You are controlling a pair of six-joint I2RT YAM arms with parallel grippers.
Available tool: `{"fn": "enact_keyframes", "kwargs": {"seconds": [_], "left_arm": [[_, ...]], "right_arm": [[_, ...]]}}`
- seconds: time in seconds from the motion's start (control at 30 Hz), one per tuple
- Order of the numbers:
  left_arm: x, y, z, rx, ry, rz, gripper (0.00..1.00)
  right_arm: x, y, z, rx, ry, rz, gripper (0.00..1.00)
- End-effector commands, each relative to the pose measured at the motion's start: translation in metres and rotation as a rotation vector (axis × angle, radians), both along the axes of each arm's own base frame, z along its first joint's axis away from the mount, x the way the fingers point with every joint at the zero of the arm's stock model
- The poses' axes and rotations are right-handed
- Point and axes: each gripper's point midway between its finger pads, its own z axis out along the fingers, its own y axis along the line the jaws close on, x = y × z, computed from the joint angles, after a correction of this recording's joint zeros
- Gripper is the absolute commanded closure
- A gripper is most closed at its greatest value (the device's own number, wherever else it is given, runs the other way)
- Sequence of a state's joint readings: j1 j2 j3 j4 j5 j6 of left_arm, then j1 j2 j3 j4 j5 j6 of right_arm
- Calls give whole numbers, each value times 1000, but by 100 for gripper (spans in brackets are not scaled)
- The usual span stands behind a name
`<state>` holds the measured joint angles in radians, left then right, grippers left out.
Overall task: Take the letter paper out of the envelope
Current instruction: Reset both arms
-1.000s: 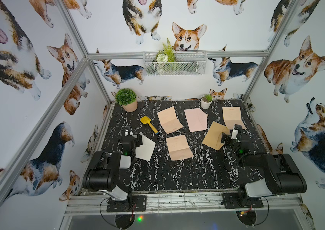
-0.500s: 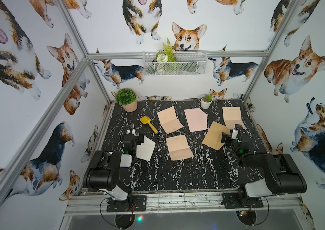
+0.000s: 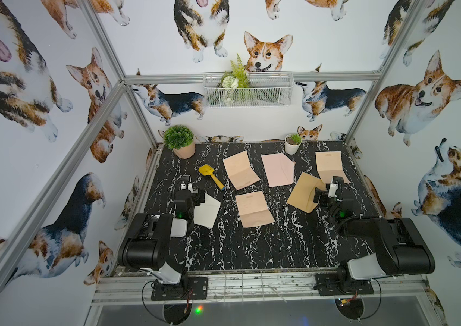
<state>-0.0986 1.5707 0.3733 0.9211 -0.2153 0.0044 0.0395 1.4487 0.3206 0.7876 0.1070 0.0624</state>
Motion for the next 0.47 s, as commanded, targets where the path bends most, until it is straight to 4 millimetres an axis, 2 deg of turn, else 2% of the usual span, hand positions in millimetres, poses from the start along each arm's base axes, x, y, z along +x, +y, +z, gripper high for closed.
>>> {"fn": "enact_keyframes", "kwargs": {"seconds": [0.0, 0.43], "left_arm": [[3, -1, 5, 12, -21, -10, 0], [4, -1, 5, -4, -15, -23, 0]], "right_arm": [[5, 0, 11, -10, -48, 2, 0], [5, 0, 11, -11, -47, 3, 0]]}}
